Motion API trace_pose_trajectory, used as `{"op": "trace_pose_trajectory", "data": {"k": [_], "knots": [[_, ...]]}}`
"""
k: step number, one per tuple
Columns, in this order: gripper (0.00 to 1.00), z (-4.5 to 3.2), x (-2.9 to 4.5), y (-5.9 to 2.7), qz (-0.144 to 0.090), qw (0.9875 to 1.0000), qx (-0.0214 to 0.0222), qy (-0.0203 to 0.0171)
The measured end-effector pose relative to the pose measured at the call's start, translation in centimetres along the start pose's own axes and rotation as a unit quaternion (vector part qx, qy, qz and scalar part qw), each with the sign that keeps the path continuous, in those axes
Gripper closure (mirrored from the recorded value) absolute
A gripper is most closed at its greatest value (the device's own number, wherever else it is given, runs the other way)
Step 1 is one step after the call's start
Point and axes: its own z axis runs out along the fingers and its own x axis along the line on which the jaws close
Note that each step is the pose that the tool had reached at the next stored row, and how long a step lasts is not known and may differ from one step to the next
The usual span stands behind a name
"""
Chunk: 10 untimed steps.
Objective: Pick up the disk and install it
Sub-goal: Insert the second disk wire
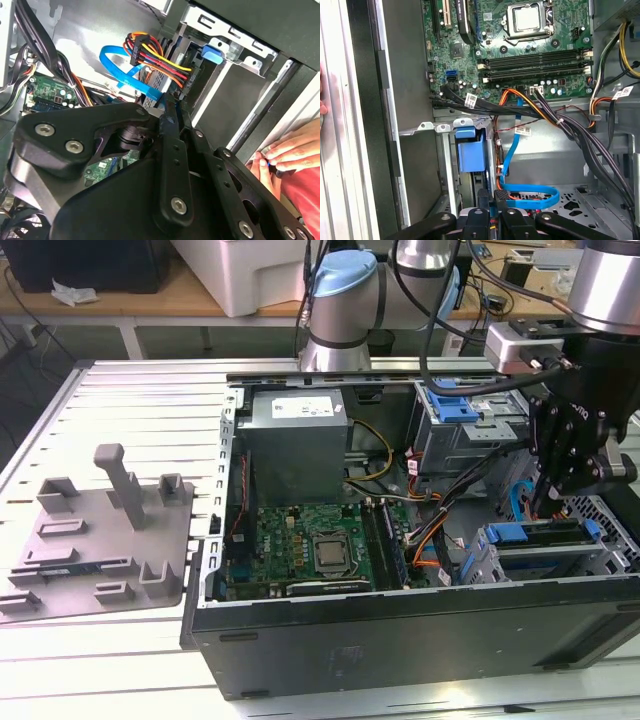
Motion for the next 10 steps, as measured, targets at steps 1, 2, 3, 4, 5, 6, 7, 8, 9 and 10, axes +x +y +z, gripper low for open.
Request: {"op": "trace_pose_trajectory", "data": {"k": [1, 2, 3, 4, 5, 6, 7, 8, 9, 10], "knots": [[0.84, 0.01, 0.03, -0.01, 0.000, 1.0000, 0.0000, 0.0000], [0.84, 0.02, 0.05, -0.01, 0.000, 1.0000, 0.0000, 0.0000], [0.84, 0.03, 0.09, -0.01, 0.000, 1.0000, 0.0000, 0.0000], [0.84, 0.03, 0.11, -0.01, 0.000, 1.0000, 0.0000, 0.0000], [0.84, 0.05, 0.14, -0.01, 0.000, 1.0000, 0.0000, 0.0000], [0.84, 0.06, 0.18, -0.02, 0.000, 1.0000, 0.0000, 0.0000], [0.84, 0.09, 0.22, -0.02, 0.000, 1.0000, 0.0000, -0.0001], [0.84, 0.09, 0.23, -0.02, 0.000, 1.0000, 0.0000, 0.0000], [0.84, 0.10, 0.24, -0.02, 0.000, 1.0000, 0.0000, 0.0000], [0.84, 0.13, 0.25, -0.03, 0.000, 1.0000, 0.0000, 0.0000]]}}
